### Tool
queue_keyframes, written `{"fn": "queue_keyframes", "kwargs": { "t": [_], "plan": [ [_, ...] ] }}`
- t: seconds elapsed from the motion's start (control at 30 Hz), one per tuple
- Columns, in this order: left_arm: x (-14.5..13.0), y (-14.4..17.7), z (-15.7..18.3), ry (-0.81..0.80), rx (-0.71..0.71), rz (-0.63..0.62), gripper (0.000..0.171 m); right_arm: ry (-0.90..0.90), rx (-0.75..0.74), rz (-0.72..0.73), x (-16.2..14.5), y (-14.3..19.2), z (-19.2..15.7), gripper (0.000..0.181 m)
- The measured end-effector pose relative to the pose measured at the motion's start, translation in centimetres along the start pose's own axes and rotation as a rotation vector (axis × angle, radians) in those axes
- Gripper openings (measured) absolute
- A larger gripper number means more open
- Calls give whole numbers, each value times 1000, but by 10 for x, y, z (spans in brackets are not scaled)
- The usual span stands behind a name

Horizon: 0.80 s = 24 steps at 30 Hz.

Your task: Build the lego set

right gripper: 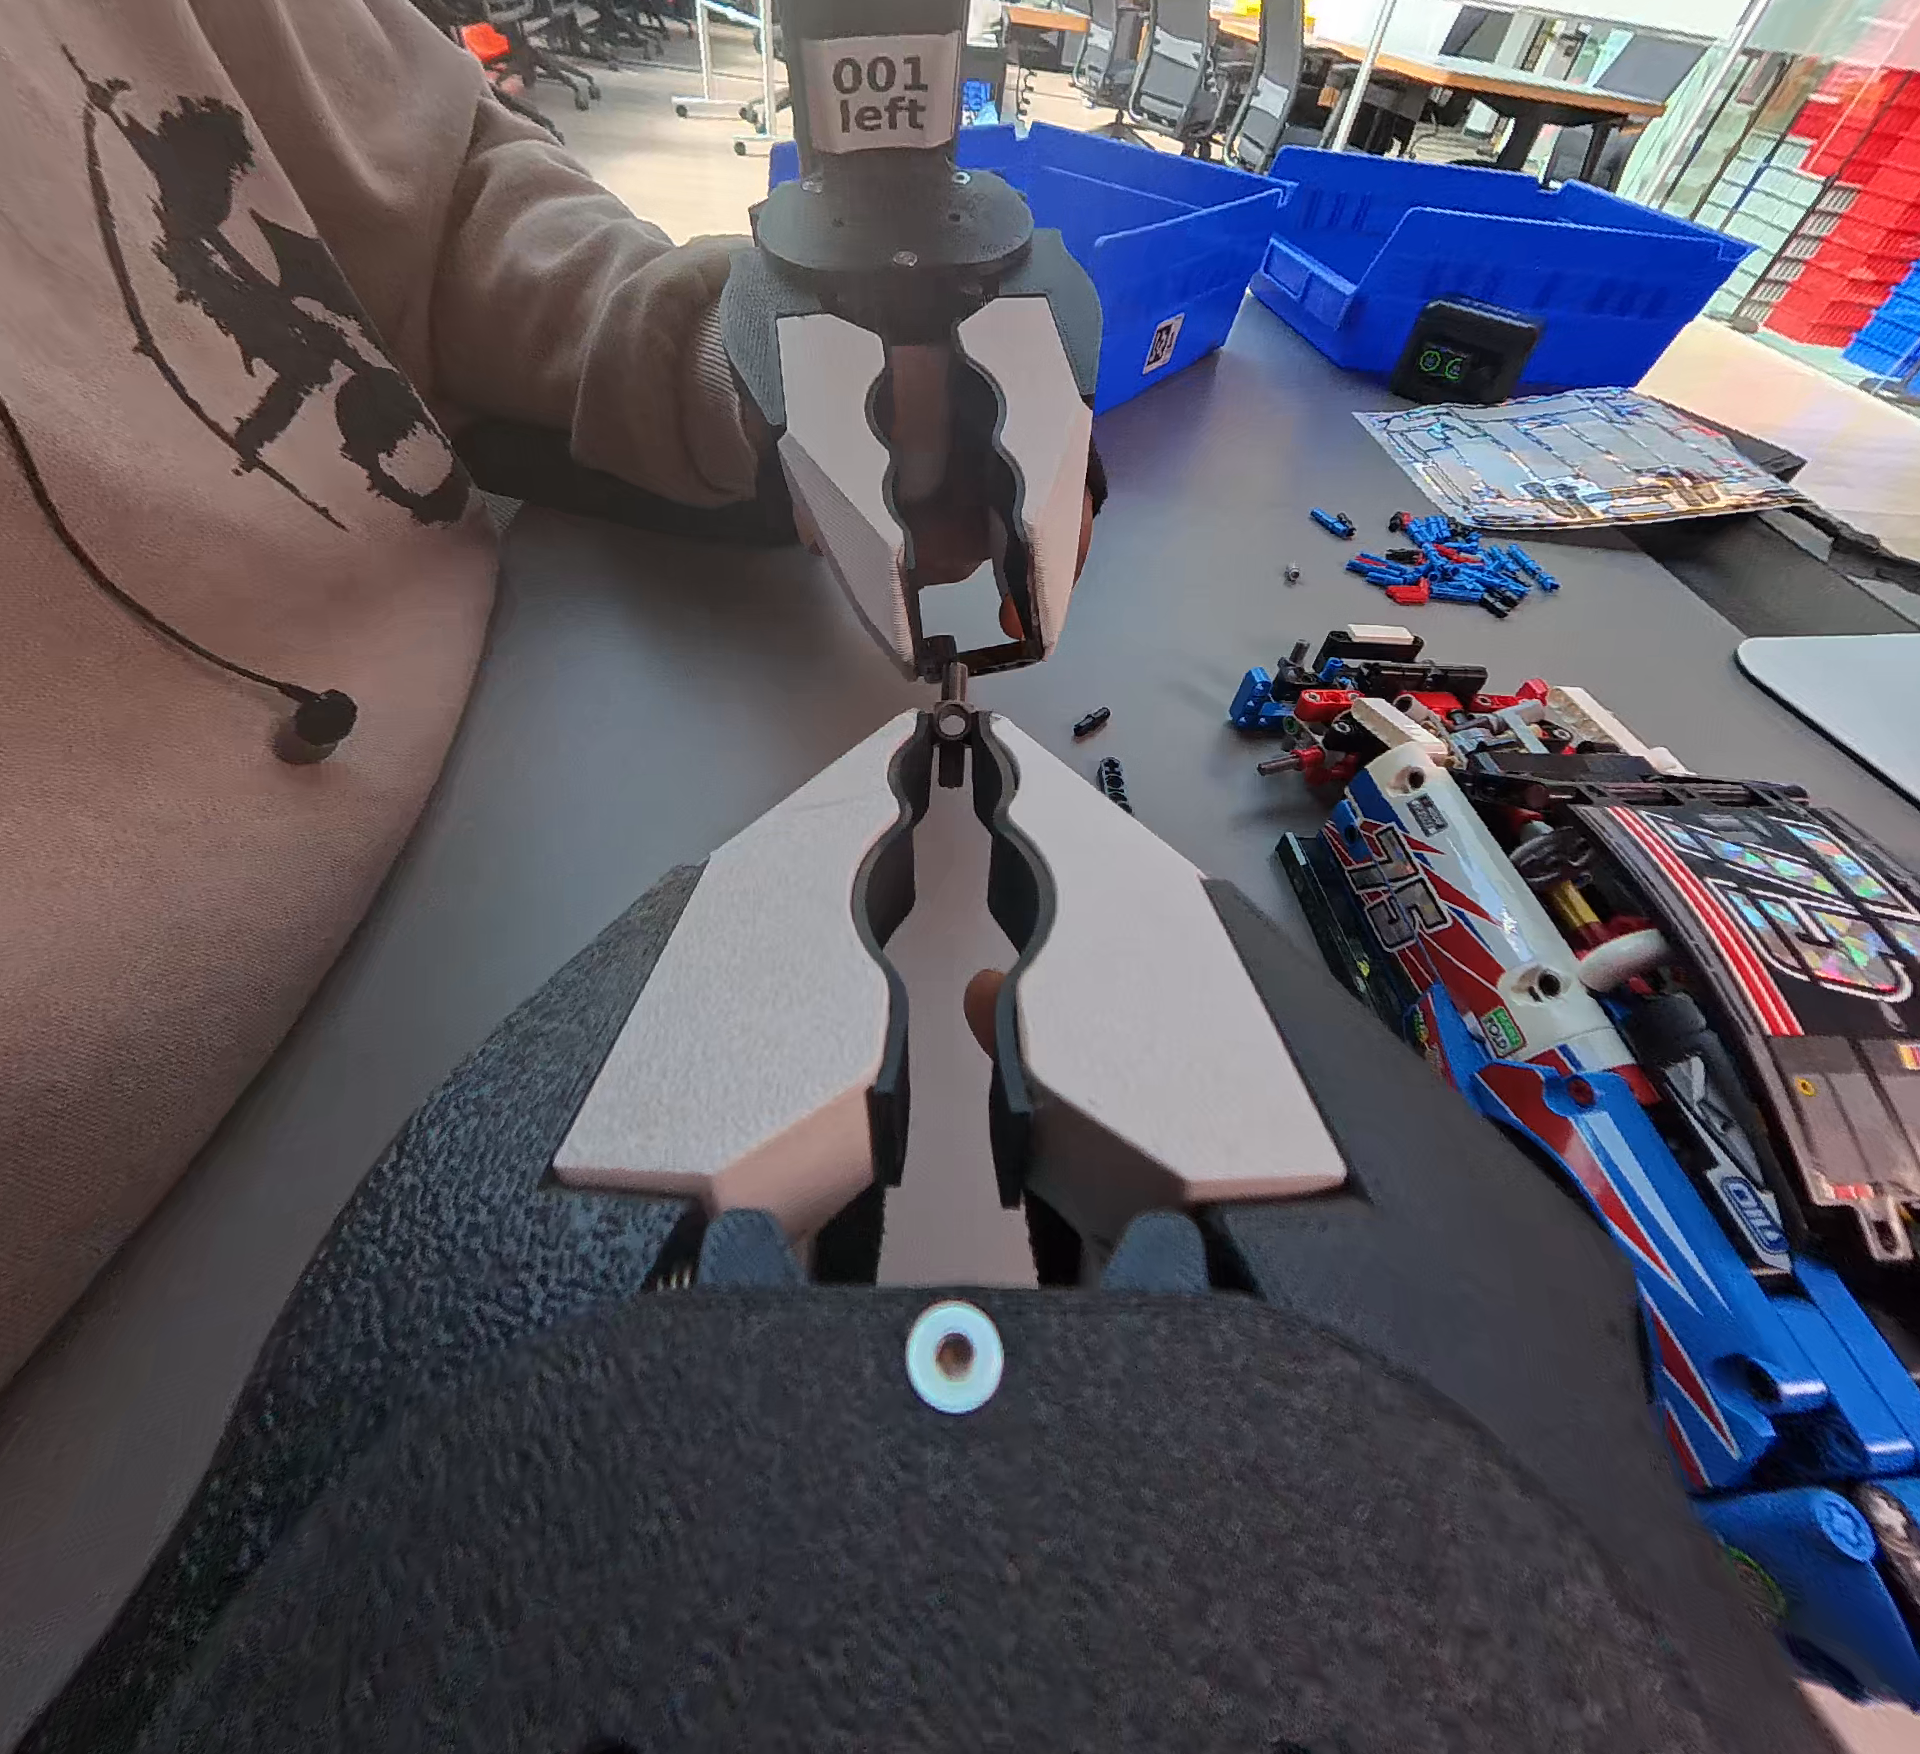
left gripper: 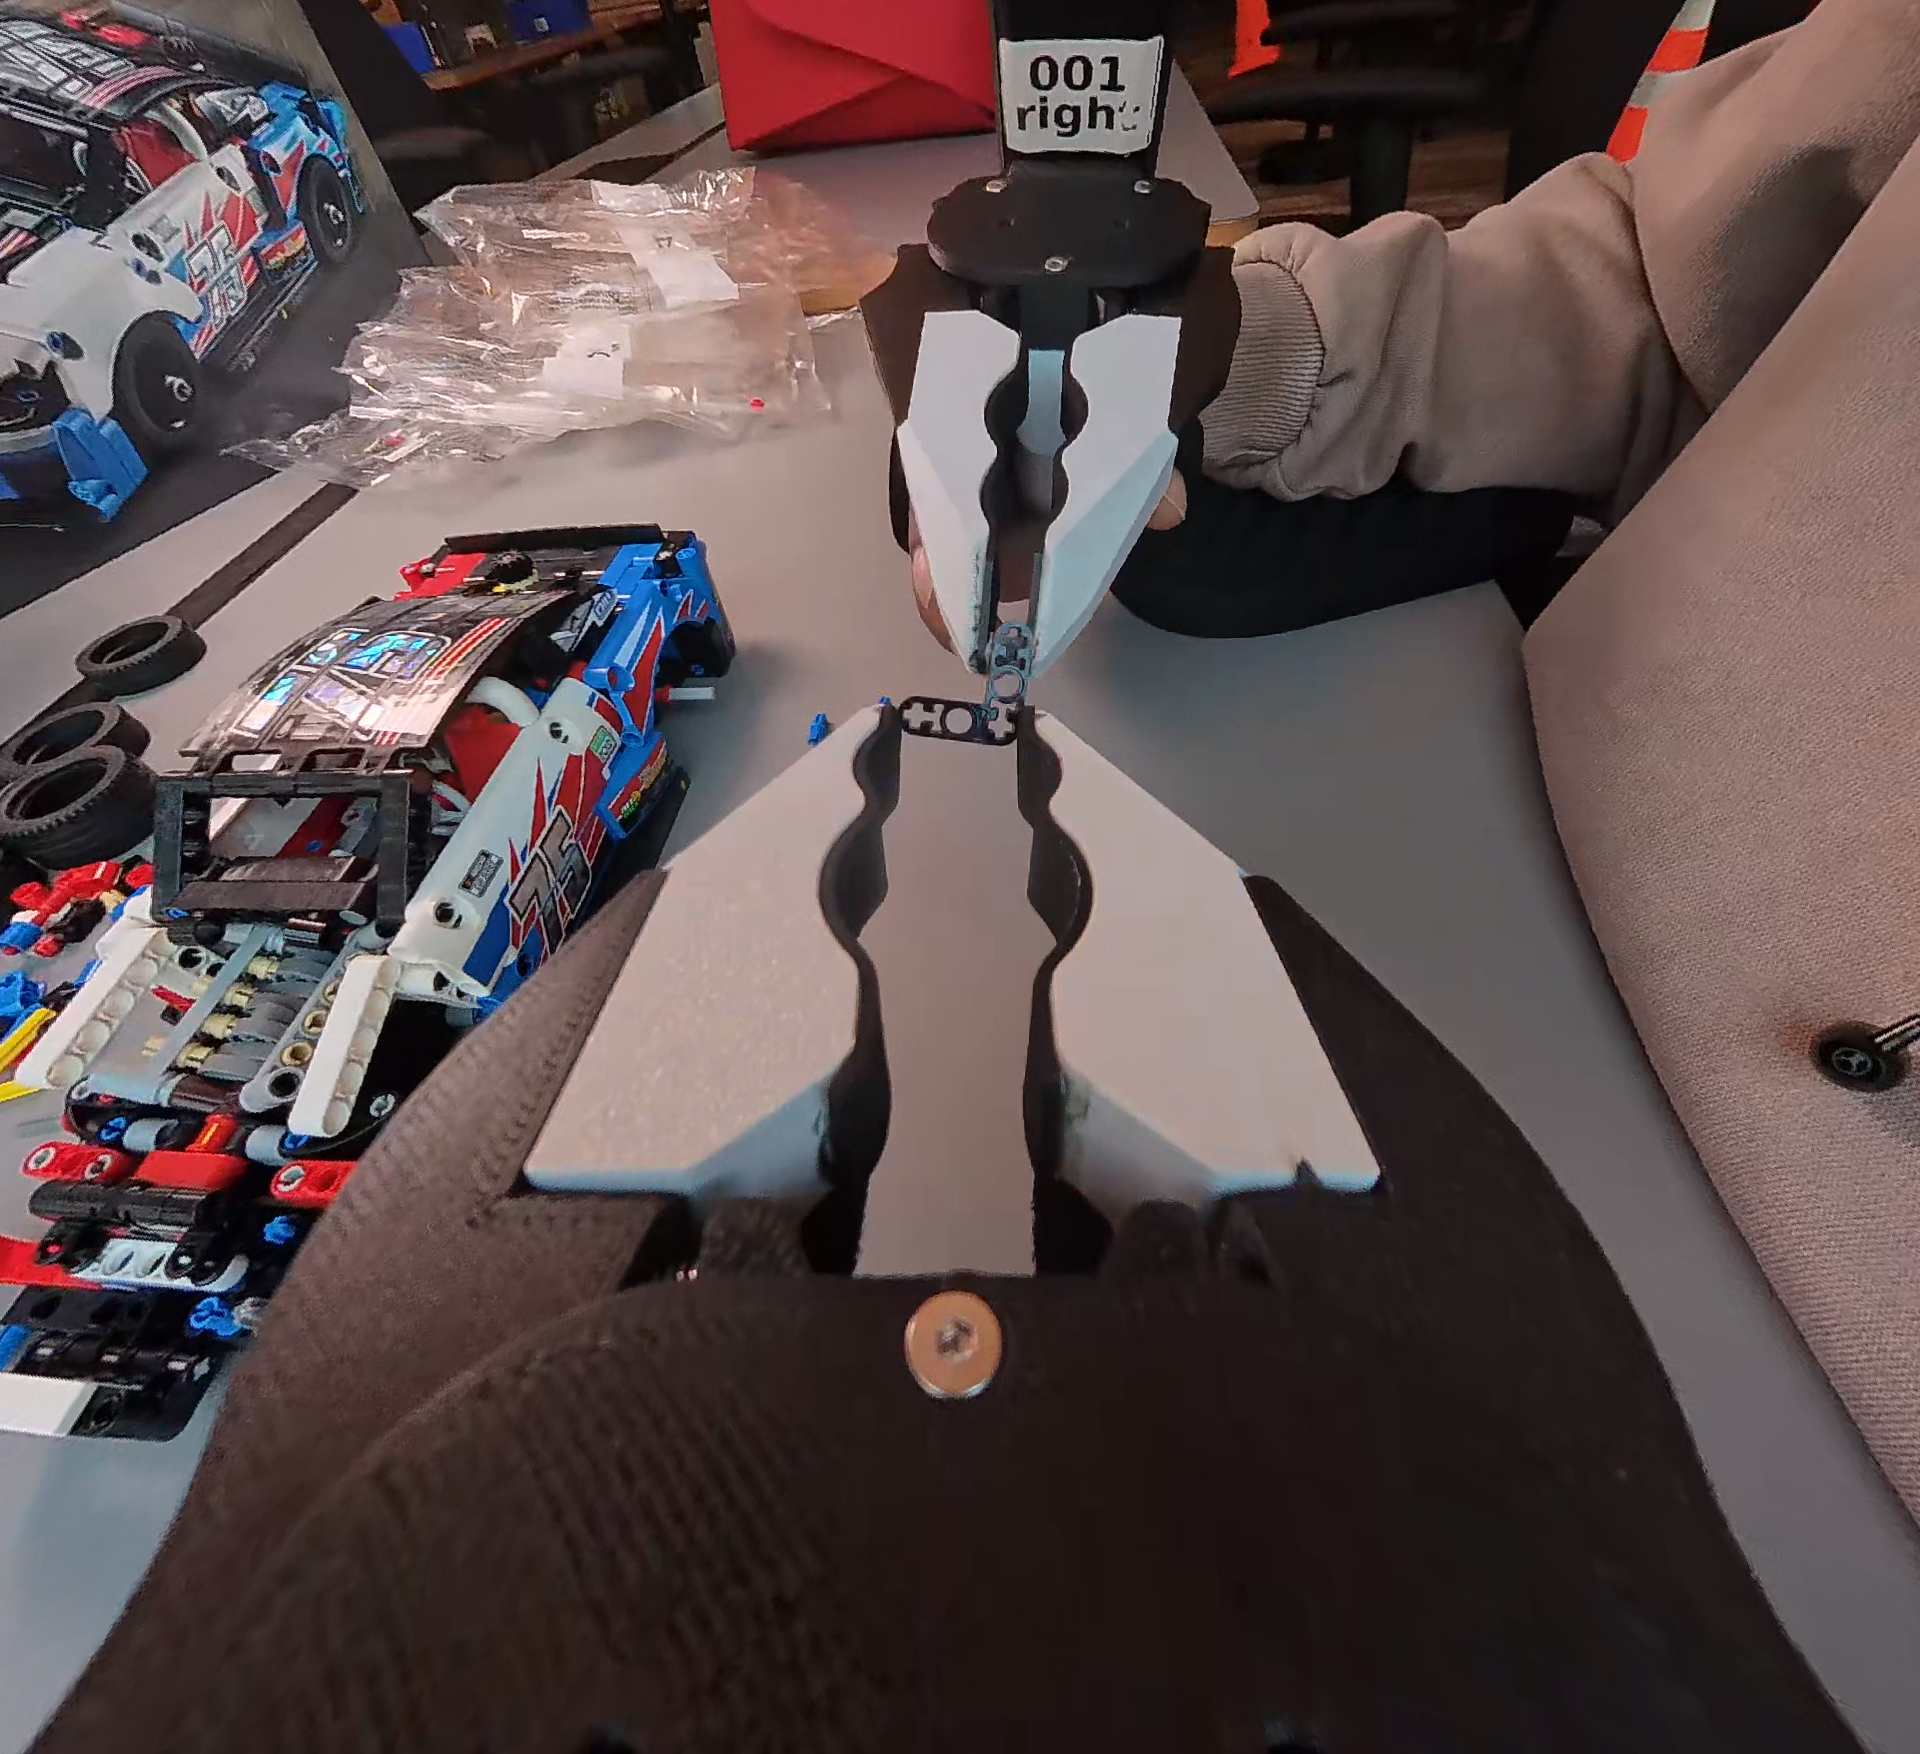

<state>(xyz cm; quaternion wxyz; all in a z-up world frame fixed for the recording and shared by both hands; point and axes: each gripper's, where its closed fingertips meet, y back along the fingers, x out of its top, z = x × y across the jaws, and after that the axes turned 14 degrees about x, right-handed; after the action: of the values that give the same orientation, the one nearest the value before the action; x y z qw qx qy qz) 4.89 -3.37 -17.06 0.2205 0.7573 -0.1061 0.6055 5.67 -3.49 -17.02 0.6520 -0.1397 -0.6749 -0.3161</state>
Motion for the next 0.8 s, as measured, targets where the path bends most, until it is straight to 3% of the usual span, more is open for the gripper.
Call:
{"fn": "queue_keyframes", "kwargs": {
  "t": [0.4, 0.43, 0.53, 0.67, 0.8],
  "plan": [
    [-12, 2, 16, 100, -134, -83, 21, 6, 70, -45, -6, -6, -14, 5],
    [-17, 1, 17, 96, -134, -100, 0, 6, 71, -62, -8, -7, -14, 5],
    [-24, -1, 23, 89, -162, -125, 0, -1, 79, -132, -20, -11, -16, 5],
    [-42, -6, 20, 6, -105, -223, 0, -10, 77, -268, -45, -16, -17, 5],
    [-41, -2, 1, 66, -55, -225, 0, -18, 62, -301, -52, -15, -13, 5]
  ]
}}
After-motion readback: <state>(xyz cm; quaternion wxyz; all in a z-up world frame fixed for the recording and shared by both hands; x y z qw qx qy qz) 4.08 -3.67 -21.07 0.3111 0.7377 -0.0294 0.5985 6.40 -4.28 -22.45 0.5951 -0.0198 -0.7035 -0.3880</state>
